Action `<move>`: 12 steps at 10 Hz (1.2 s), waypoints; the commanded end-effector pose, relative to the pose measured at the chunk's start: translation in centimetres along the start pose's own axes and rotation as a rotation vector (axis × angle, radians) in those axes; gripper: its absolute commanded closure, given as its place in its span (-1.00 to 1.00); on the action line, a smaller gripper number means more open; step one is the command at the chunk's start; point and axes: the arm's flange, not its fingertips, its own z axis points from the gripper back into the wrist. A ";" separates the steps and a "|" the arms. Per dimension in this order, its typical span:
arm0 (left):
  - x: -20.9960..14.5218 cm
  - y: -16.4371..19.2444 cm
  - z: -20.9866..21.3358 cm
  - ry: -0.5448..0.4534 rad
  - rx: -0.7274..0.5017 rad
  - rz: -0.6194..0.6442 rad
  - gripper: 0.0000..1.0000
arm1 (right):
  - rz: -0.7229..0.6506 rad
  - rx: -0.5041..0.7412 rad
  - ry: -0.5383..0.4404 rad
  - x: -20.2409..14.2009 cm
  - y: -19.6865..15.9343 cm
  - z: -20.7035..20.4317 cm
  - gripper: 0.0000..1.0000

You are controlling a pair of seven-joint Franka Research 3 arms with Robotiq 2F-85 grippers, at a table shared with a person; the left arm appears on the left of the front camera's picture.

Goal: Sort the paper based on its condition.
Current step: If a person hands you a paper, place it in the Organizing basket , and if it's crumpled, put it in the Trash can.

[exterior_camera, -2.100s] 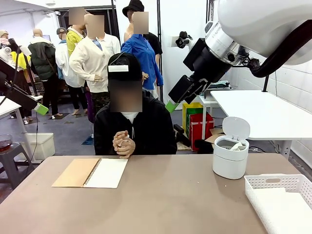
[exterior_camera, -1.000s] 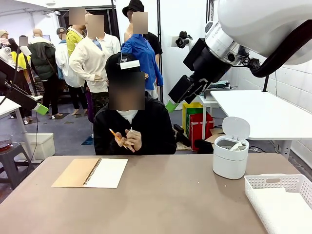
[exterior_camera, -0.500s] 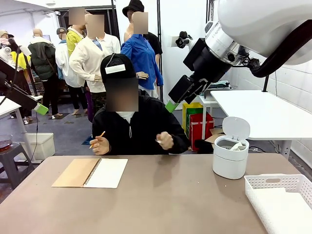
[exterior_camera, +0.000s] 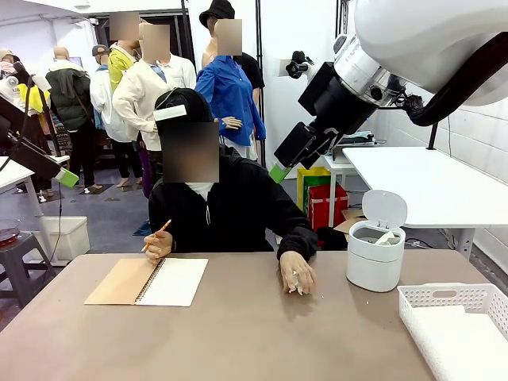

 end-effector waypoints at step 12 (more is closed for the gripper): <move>0.0 0.0 -0.1 0.003 -0.002 0.001 -1.00 | 0.000 0.000 0.000 0.0 0.0 0.0 -1.00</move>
